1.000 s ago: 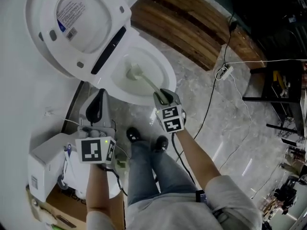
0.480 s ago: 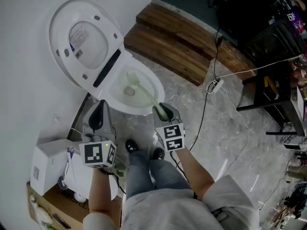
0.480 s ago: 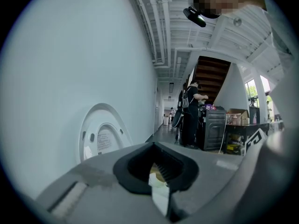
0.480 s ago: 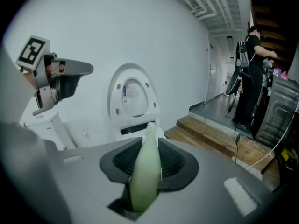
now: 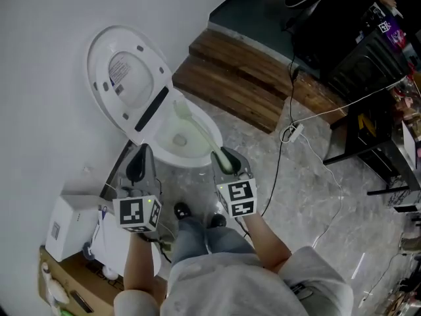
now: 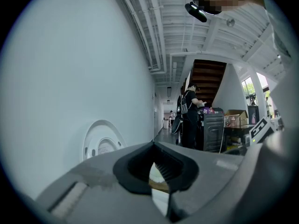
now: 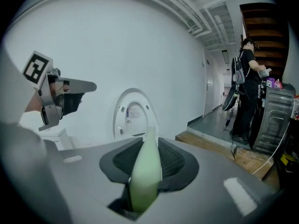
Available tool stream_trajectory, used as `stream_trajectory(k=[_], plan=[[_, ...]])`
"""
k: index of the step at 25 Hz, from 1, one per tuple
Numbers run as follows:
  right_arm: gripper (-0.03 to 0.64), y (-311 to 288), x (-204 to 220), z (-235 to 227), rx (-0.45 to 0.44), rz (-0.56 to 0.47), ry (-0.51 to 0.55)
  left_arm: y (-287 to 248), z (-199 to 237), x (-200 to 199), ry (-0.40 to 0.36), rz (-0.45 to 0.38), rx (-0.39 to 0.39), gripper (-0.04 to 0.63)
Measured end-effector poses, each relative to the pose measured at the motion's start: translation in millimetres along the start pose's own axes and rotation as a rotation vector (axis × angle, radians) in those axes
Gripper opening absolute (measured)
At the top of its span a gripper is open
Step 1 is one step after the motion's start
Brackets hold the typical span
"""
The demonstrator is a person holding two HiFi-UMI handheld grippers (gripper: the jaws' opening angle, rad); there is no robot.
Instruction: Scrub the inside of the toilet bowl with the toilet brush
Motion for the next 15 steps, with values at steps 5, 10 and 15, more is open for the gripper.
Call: stream_trajectory(k=[5, 10, 15], plan=[[0.104, 29, -26, -4, 0.01, -0.068, -0.009, 15, -13, -25, -0.013, -0.036, -0.018, 0.005], [0.104, 59, -57, -11, 0.023, -0.163, -0.01, 30, -28, -47, -0.022, -0.069, -0.035, 0.005], [0.104, 87, -81, -18, 0.037, -0.239, -0.019, 44, -42, -67, -0.031, -0.099, -0.049, 0.005]])
Point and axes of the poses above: the fingertips, and each gripper's own axes: y backward along the fingers, z to its left, x out of its underside, the point moved 3 cm from there along y, backward along the fingers, and after that the axes turned 2 degrees about y, right-handed, at the moved point
